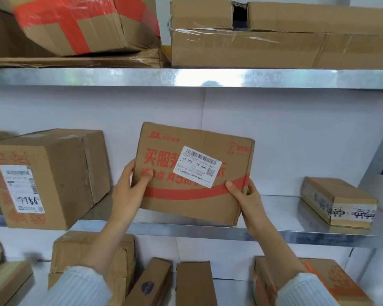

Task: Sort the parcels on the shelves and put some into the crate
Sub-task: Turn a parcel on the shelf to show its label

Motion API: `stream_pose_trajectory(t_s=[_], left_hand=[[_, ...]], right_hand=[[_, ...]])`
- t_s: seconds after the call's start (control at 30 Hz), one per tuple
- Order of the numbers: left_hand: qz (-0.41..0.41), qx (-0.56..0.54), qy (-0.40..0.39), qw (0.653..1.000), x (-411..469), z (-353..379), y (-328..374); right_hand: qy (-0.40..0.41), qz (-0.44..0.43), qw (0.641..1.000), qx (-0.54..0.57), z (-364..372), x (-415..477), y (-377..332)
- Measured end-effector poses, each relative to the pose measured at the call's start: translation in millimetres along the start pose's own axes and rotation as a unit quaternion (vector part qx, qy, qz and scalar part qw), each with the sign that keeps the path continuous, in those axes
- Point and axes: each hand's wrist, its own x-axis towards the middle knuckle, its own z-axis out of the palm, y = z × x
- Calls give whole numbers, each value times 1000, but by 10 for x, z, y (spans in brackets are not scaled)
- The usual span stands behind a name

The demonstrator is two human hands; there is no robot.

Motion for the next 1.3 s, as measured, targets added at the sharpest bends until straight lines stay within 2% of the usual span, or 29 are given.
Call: stream_pose_trajectory(t_s=[0.1,0.27,0.43,0.6,0.87,1.3], left_hand=[[-29,-14,-20,999,88,90,-150],[-14,-20,-28,999,-17,147,-467],[-12,-16,-38,999,61,242,-687],[-27,-74,-62,995,118,353,-781],[-33,-102,-93,990,273,412,-795],[-83,-133,-103,982,271,340,-698]], right_hand=[[-24,-29,998,-47,30,38,35],[-65,-33,993,-95,10,70,122],[-23,-39,988,-146,-4,225,291],[-2,-33,992,-121,63,303,385],[32,-42,993,-110,105,377,525],[26,-9,996,-86,125,370,486]])
